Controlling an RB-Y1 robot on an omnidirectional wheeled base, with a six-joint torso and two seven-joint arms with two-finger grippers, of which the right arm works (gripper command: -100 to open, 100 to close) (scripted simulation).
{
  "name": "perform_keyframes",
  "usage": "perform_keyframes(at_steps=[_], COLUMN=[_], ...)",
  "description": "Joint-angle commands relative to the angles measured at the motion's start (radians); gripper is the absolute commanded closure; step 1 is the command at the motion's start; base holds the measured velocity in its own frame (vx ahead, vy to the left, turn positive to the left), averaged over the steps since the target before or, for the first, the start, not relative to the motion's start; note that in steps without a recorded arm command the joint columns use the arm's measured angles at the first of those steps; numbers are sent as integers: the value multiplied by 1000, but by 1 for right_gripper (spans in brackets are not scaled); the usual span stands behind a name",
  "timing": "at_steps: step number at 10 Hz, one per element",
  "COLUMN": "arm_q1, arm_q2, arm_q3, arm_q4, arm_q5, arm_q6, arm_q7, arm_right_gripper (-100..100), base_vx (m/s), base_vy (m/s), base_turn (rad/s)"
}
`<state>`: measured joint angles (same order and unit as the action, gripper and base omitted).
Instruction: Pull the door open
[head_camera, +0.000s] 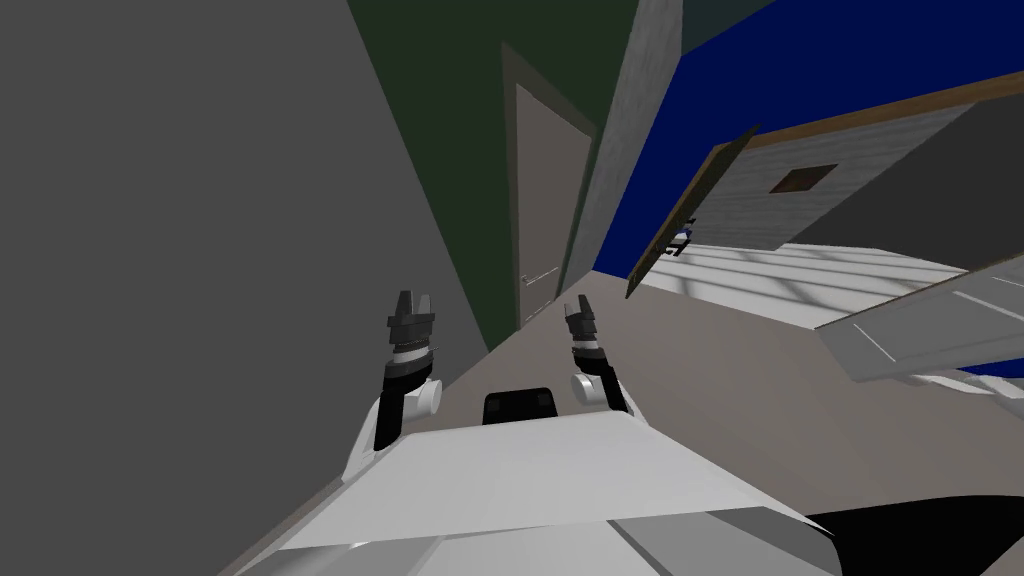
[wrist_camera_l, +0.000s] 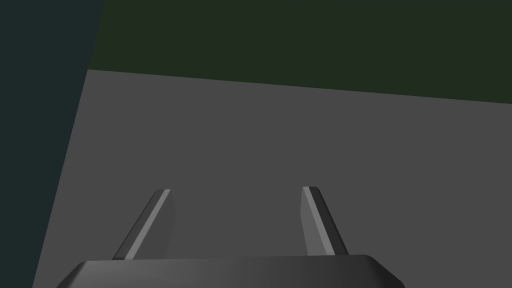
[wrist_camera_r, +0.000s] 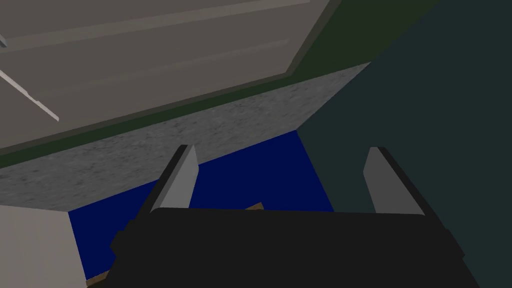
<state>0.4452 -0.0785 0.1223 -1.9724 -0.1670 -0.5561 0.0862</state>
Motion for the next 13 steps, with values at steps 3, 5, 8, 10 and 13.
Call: perform_keyframes(at_steps=[3, 5, 8, 10, 13], arm_q1=[-26, -43, -69, -77, -104], arm_q2=[-37, -57, -87, -97, -128], arm_q3=[17, 27, 42, 47, 63], arm_q4=[103, 162, 253, 284, 374], arm_q5=[-14, -23, -36, -40, -54], arm_q6=[-43, -64, -96, -107, -141], arm_q7=[-29, -44, -69, -78, -103], arm_right_gripper=[-100, -100, -100, -100, -100], base_vx=[89, 85, 92, 73, 62], base_vy=[-43, -55, -57, -60, -44], base_turn=[132, 126, 135, 89, 134])
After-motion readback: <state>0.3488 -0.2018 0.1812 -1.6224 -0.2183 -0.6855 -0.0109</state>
